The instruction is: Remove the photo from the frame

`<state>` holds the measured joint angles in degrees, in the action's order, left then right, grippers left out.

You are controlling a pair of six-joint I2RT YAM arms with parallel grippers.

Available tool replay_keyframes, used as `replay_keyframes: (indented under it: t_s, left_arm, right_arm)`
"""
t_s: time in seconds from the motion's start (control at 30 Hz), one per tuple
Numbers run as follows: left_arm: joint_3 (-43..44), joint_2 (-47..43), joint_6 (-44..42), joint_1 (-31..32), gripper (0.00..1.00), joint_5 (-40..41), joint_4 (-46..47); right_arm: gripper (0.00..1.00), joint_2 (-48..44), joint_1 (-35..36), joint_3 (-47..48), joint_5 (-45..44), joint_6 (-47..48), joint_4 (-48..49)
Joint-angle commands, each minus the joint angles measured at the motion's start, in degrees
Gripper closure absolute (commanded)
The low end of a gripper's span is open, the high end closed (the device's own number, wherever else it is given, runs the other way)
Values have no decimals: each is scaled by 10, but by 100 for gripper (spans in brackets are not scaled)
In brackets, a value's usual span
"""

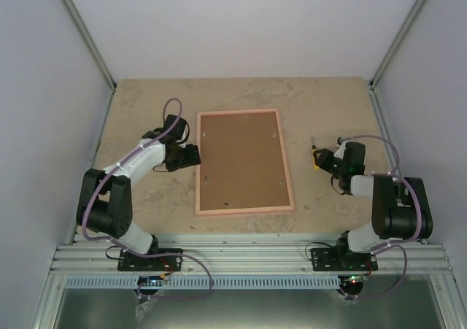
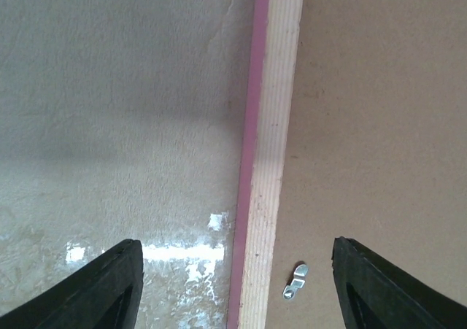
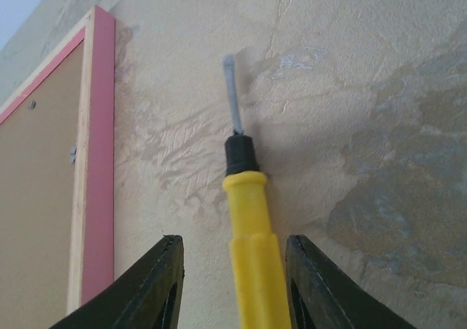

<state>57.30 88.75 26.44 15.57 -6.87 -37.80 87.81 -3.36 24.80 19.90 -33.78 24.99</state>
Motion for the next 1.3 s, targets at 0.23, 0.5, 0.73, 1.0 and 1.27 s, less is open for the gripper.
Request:
replay_keyframes:
  t_s: [0.23,0.5,0.73,1.0,1.27]
  left_arm:
    - [-38,0,-3,-1,27,-50,-4]
    - [-54,10,8,40,34,-47,-6]
    - [-67,28,23,60,34,-53,8]
    - [-50,57,35,62,35,-97,41]
    - [50,134,47,61,35,-124,64]
  right_arm:
    - [47,-129,40,22,-25,46,-183]
    - [36,-148,133,32,-9,55,-277]
    - [29,-108,193,41,21,45,-273]
    - [27,-30,214,76,70,32,-227]
    - [26,54,207,157,73,49,-218]
